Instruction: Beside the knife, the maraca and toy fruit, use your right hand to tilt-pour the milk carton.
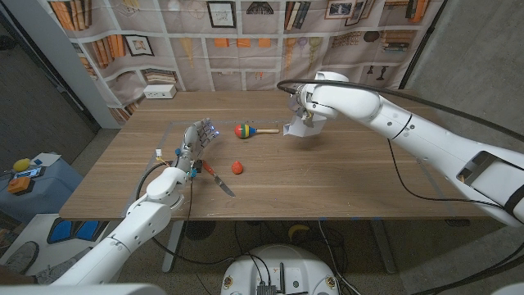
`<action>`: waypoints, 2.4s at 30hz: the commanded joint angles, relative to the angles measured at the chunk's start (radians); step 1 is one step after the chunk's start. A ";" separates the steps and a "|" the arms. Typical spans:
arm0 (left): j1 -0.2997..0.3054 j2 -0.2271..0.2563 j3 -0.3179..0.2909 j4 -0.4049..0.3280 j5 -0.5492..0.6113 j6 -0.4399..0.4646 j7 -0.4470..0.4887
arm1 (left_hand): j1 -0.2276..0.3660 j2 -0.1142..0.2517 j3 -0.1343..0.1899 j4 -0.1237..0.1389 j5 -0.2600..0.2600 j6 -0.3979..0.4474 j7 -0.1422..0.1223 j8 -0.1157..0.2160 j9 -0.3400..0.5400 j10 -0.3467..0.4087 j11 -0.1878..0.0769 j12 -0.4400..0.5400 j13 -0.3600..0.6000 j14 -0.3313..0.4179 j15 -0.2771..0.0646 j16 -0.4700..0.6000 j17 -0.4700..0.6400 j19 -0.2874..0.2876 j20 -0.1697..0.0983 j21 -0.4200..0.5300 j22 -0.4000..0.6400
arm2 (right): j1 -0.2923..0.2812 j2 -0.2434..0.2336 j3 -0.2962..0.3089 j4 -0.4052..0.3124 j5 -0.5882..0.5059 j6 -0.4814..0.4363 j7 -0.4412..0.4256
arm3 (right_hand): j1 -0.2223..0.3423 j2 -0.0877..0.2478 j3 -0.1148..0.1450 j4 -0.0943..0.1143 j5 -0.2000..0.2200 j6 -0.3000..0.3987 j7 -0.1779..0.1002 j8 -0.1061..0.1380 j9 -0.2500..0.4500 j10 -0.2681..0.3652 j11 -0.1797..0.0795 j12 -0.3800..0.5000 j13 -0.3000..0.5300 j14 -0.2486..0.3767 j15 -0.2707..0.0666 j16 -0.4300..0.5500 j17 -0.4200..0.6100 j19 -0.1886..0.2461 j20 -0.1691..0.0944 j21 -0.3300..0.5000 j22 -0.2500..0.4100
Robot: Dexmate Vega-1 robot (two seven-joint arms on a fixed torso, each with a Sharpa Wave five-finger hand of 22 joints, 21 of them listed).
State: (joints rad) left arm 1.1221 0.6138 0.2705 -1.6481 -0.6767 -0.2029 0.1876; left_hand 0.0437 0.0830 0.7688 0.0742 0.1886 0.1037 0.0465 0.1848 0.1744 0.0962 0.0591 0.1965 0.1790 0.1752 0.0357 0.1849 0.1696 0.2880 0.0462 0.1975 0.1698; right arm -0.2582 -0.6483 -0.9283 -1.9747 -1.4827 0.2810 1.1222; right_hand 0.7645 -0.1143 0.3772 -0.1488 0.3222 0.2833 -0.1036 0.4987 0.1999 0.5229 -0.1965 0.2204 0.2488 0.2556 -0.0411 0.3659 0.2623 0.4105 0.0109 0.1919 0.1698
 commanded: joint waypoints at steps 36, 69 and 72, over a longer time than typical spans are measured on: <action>0.013 0.009 -0.009 -0.021 0.007 -0.005 -0.002 | -0.011 0.073 0.013 -0.003 -0.003 0.007 -0.001 0.001 0.005 0.006 0.008 -0.001 0.004 0.004 0.008 -0.004 0.004 0.011 0.003 -0.001 0.005 | -0.052 -0.019 0.162 0.017 0.315 -0.142 -0.038 | -0.021 -0.004 0.006 0.007 0.015 -0.015 -0.003 -0.012 0.002 -0.025 0.001 -0.007 0.009 -0.002 -0.093 -0.009 0.010 -0.001 -0.002 -0.001 0.003; -0.009 0.018 -0.013 -0.009 -0.004 0.016 -0.013 | -0.013 0.072 0.018 -0.003 -0.003 0.015 -0.007 0.003 0.006 0.005 0.007 -0.001 0.004 0.002 0.007 -0.004 0.005 0.011 0.005 -0.001 0.005 | -0.100 -0.109 0.263 0.101 0.766 -0.281 -0.275 | -0.015 -0.012 0.012 -0.002 0.027 -0.036 -0.001 -0.022 0.002 -0.044 0.010 -0.012 0.013 -0.001 -0.086 -0.020 0.010 -0.001 0.002 0.000 0.002; -0.014 0.019 -0.012 -0.006 -0.005 0.019 -0.016 | -0.013 0.072 0.018 -0.003 -0.003 0.015 -0.007 0.003 0.006 0.005 0.008 -0.001 0.004 0.003 0.007 -0.004 0.004 0.011 0.005 -0.001 0.005 | -0.110 -0.120 0.275 0.115 0.826 -0.292 -0.303 | -0.014 -0.012 0.013 -0.003 0.029 -0.033 -0.001 -0.021 0.002 -0.043 0.006 -0.011 0.013 0.000 -0.086 -0.020 0.010 -0.001 0.003 0.001 0.002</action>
State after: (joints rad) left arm 1.1273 0.6276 0.2586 -1.6642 -0.6777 -0.1950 0.1767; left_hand 0.0437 0.0831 0.7827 0.0713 0.1886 0.1092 0.0409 0.1848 0.1745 0.1016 0.0644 0.1965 0.1790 0.1751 0.0357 0.1812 0.1696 0.2935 0.0517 0.1975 0.1698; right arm -0.3391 -0.7326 -0.6958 -1.9001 -0.9275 0.0381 0.9608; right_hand 0.7514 -0.1196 0.3841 -0.1504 0.3443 0.2429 -0.0989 0.4755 0.2003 0.4801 -0.1895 0.2070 0.2580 0.2556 -0.0411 0.3473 0.2671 0.4106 0.0107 0.1928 0.1698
